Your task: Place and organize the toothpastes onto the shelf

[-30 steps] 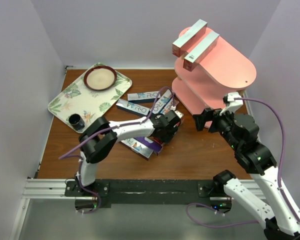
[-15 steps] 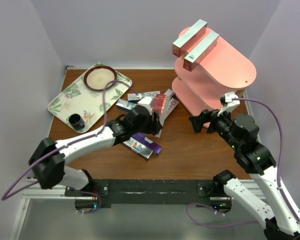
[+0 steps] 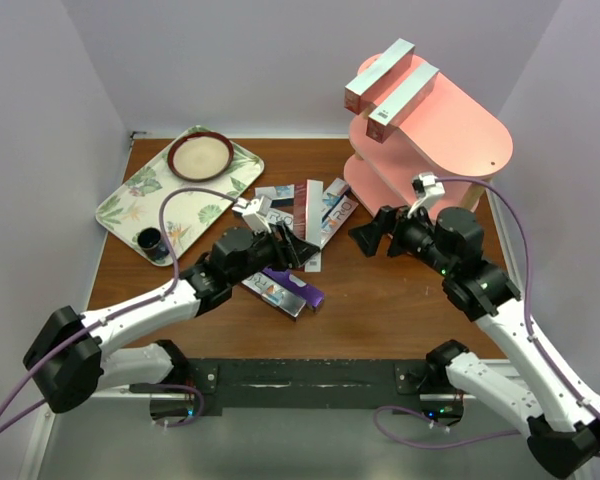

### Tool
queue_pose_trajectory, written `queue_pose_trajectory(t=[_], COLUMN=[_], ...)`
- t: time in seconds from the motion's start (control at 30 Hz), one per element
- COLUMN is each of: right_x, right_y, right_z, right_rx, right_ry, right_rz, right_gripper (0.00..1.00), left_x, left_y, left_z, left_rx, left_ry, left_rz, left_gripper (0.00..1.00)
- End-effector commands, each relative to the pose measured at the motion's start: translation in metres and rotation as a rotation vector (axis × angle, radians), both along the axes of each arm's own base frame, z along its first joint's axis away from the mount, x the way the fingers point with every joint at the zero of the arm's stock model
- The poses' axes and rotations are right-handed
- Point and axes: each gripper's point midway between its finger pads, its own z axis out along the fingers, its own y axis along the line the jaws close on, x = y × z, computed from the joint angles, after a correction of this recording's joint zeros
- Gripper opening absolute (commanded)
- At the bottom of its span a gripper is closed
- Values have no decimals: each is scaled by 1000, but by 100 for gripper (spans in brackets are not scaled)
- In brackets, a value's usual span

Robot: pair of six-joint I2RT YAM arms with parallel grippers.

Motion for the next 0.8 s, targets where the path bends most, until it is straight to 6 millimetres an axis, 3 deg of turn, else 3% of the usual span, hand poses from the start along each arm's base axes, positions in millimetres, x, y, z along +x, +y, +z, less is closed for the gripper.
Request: queue_pose_trajectory(t=[0.0,0.17,0.4,0.77], right_x=[3,1,18,24], right_y=[25,51,57,79], right_z=[21,17,15,5], right_rx=[107,92,74,22], right_ry=[-14,28,49,108], right_rz=[9,-14,-138,-154], right_gripper=[98,98,97,88], left_x=[-12,-17,-23,-23], left_y=[-22,-33,-40,-47], left_z=[55,57,60,62], left_rx=[-210,-242,-248,-194], left_ry=[-103,-82,-85,-115], left_rz=[-118,-176,-203,-194], left_gripper=[44,44,44,45])
